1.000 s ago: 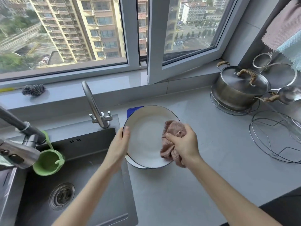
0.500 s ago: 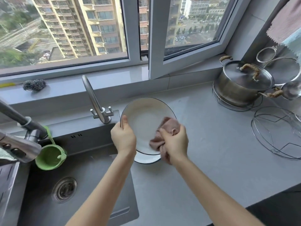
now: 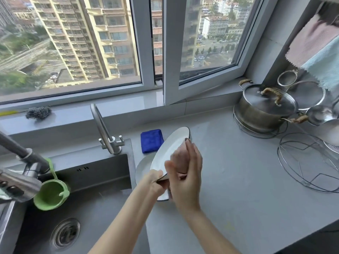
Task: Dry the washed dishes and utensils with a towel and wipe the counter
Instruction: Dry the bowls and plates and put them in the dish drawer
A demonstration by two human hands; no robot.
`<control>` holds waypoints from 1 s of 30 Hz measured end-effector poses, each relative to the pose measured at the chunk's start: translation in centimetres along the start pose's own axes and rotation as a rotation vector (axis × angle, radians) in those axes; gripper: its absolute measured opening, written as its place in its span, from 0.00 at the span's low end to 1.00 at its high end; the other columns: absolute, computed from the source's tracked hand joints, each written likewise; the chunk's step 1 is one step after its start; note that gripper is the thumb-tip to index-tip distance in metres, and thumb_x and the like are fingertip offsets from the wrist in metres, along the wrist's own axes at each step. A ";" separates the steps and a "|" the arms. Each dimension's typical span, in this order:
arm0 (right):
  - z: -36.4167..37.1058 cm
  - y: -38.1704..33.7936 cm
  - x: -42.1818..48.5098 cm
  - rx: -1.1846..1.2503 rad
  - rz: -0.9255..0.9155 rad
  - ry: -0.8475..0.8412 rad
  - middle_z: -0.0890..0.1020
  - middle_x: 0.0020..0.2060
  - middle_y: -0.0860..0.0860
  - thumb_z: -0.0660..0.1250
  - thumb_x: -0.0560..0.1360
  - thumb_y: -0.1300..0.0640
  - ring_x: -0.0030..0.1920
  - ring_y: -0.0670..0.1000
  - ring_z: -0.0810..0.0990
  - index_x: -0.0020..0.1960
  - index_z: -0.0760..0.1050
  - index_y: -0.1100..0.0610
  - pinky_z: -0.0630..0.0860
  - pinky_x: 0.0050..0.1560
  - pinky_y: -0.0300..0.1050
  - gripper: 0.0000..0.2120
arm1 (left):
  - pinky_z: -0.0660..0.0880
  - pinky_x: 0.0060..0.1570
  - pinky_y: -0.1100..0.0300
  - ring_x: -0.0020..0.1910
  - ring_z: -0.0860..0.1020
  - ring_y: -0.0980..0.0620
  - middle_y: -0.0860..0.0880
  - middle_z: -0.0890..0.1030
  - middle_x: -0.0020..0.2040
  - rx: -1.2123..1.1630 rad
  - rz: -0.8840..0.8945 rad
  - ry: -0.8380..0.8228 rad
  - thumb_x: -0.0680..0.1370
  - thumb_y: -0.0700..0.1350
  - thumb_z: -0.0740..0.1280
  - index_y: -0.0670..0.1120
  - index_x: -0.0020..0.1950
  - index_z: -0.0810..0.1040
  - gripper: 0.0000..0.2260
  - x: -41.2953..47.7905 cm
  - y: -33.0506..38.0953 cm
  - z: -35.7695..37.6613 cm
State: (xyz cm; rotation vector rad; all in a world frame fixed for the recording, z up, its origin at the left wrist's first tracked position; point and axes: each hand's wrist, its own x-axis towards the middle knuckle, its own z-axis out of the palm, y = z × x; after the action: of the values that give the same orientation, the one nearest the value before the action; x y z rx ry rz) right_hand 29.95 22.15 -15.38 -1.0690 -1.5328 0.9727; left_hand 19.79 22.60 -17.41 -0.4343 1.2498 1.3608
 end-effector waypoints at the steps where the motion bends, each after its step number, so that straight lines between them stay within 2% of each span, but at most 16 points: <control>1: 0.6 0.0 -0.5 -0.031 -0.097 -0.022 0.65 0.71 0.45 0.60 0.74 0.36 0.71 0.40 0.64 0.70 0.64 0.40 0.62 0.66 0.31 0.26 | 0.76 0.23 0.64 0.34 0.81 0.53 0.41 0.76 0.45 0.034 0.009 -0.029 0.82 0.36 0.52 0.37 0.55 0.74 0.12 -0.3 -0.5 0.6; 2: 0.7 0.0 -0.3 -0.029 -0.151 -0.022 0.64 0.72 0.44 0.58 0.76 0.37 0.71 0.39 0.63 0.70 0.64 0.39 0.61 0.66 0.30 0.23 | 0.76 0.24 0.64 0.31 0.80 0.52 0.43 0.75 0.43 0.091 0.029 -0.047 0.82 0.36 0.53 0.37 0.53 0.74 0.11 -0.3 -0.6 0.9; 5: -0.2 0.0 2.1 0.049 -0.092 0.078 0.71 0.68 0.46 0.58 0.78 0.47 0.67 0.34 0.67 0.64 0.73 0.39 0.64 0.62 0.27 0.15 | 0.78 0.24 0.57 0.37 0.79 0.44 0.38 0.78 0.46 0.162 0.107 -0.006 0.79 0.31 0.57 0.34 0.60 0.70 0.11 0.1 1.0 0.6; 8: -1.3 -0.5 5.3 0.211 -0.003 0.175 0.79 0.60 0.46 0.58 0.79 0.51 0.63 0.41 0.74 0.59 0.77 0.47 0.69 0.63 0.38 0.13 | 0.76 0.19 0.59 0.31 0.80 0.43 0.38 0.79 0.40 0.269 0.067 -0.016 0.78 0.30 0.60 0.33 0.59 0.71 0.10 -0.5 2.1 0.5; 11: -2.7 -0.7 9.1 0.277 0.101 0.137 0.82 0.52 0.44 0.58 0.81 0.53 0.55 0.41 0.79 0.56 0.78 0.50 0.73 0.56 0.39 0.10 | 0.76 0.20 0.61 0.20 0.78 0.48 0.41 0.79 0.26 0.402 -0.049 -0.075 0.76 0.30 0.62 0.32 0.45 0.76 0.04 -1.8 2.4 0.5; 13: -3.4 -0.4 11.0 0.295 0.163 0.045 0.83 0.49 0.46 0.59 0.81 0.51 0.51 0.47 0.80 0.56 0.78 0.47 0.75 0.54 0.46 0.10 | 0.75 0.21 0.63 0.20 0.77 0.49 0.42 0.78 0.26 0.429 -0.110 -0.119 0.76 0.32 0.62 0.34 0.38 0.76 0.07 -2.2 2.9 0.6; 15: -3.6 -0.4 11.8 0.293 0.180 -0.013 0.82 0.49 0.50 0.58 0.80 0.46 0.49 0.53 0.79 0.56 0.78 0.45 0.75 0.52 0.55 0.12 | 0.74 0.18 0.64 0.18 0.76 0.49 0.42 0.76 0.26 0.375 -0.177 -0.226 0.77 0.37 0.61 0.35 0.37 0.75 0.10 -2.5 3.3 1.3; 18: -3.3 -1.2 12.1 0.318 0.151 0.034 0.82 0.55 0.46 0.58 0.81 0.50 0.56 0.48 0.79 0.61 0.77 0.48 0.75 0.60 0.51 0.12 | 0.67 0.12 0.67 0.15 0.73 0.51 0.43 0.73 0.22 0.318 -0.237 -0.358 0.73 0.35 0.65 0.36 0.35 0.73 0.07 -3.6 2.9 3.4; 19: -3.1 -1.5 11.9 0.315 0.134 0.063 0.81 0.57 0.45 0.58 0.81 0.52 0.59 0.44 0.78 0.62 0.76 0.49 0.74 0.63 0.48 0.13 | 0.65 0.12 0.68 0.15 0.71 0.52 0.44 0.72 0.21 0.288 -0.206 -0.363 0.74 0.33 0.64 0.36 0.32 0.73 0.10 -3.9 2.6 4.1; 21: -2.9 -2.4 11.2 0.295 0.074 0.085 0.78 0.60 0.41 0.57 0.82 0.54 0.62 0.40 0.75 0.62 0.74 0.46 0.71 0.66 0.44 0.12 | 0.62 0.13 0.71 0.13 0.69 0.55 0.46 0.71 0.19 0.260 -0.070 -0.308 0.80 0.35 0.54 0.38 0.27 0.71 0.21 -4.0 2.1 5.7; 23: -2.6 -3.0 10.3 0.313 0.053 0.078 0.76 0.61 0.38 0.57 0.82 0.56 0.64 0.38 0.72 0.61 0.72 0.43 0.69 0.66 0.40 0.13 | 0.57 0.13 0.73 0.12 0.66 0.55 0.45 0.69 0.18 0.306 0.084 -0.236 0.76 0.31 0.49 0.36 0.26 0.69 0.19 -4.2 1.6 7.5; 25: -2.7 -3.1 9.9 0.377 0.110 0.054 0.77 0.61 0.38 0.57 0.82 0.55 0.64 0.40 0.74 0.60 0.73 0.42 0.71 0.65 0.42 0.12 | 0.58 0.16 0.71 0.14 0.65 0.50 0.42 0.67 0.20 0.375 0.275 -0.105 0.71 0.27 0.52 0.29 0.30 0.71 0.12 -4.8 1.2 9.0; 26: -3.1 -3.2 9.9 0.430 0.180 0.034 0.78 0.60 0.41 0.58 0.82 0.53 0.63 0.44 0.75 0.59 0.73 0.41 0.75 0.61 0.46 0.11 | 0.61 0.16 0.68 0.16 0.68 0.48 0.42 0.68 0.24 0.381 0.350 -0.024 0.74 0.29 0.55 0.26 0.37 0.71 0.10 -4.7 1.2 9.4; 27: -3.6 -3.2 10.0 0.496 0.282 0.010 0.79 0.59 0.45 0.58 0.81 0.51 0.59 0.50 0.78 0.59 0.74 0.42 0.79 0.51 0.49 0.10 | 0.66 0.18 0.65 0.20 0.72 0.46 0.41 0.71 0.28 0.353 0.415 0.044 0.77 0.33 0.59 0.30 0.42 0.72 0.07 -4.9 1.1 9.6; 29: -4.8 -3.3 10.1 0.639 0.481 -0.013 0.80 0.51 0.52 0.59 0.81 0.53 0.42 0.58 0.78 0.58 0.74 0.49 0.75 0.30 0.44 0.08 | 0.75 0.26 0.59 0.31 0.77 0.44 0.43 0.77 0.37 0.324 0.588 0.114 0.77 0.40 0.63 0.41 0.45 0.74 0.03 -5.2 1.4 9.8; 30: -5.4 -3.5 9.9 0.681 0.553 -0.017 0.79 0.45 0.54 0.58 0.81 0.57 0.35 0.57 0.75 0.56 0.74 0.51 0.71 0.25 0.42 0.08 | 0.77 0.33 0.54 0.37 0.77 0.43 0.45 0.78 0.39 0.353 0.694 0.136 0.76 0.41 0.64 0.43 0.44 0.74 0.02 -5.0 1.4 9.7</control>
State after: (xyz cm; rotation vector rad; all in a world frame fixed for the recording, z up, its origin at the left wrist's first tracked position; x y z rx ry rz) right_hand 33.51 30.99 -8.35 -0.9810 -0.7954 1.7268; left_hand 23.76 28.72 -9.12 0.1846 1.8134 1.6427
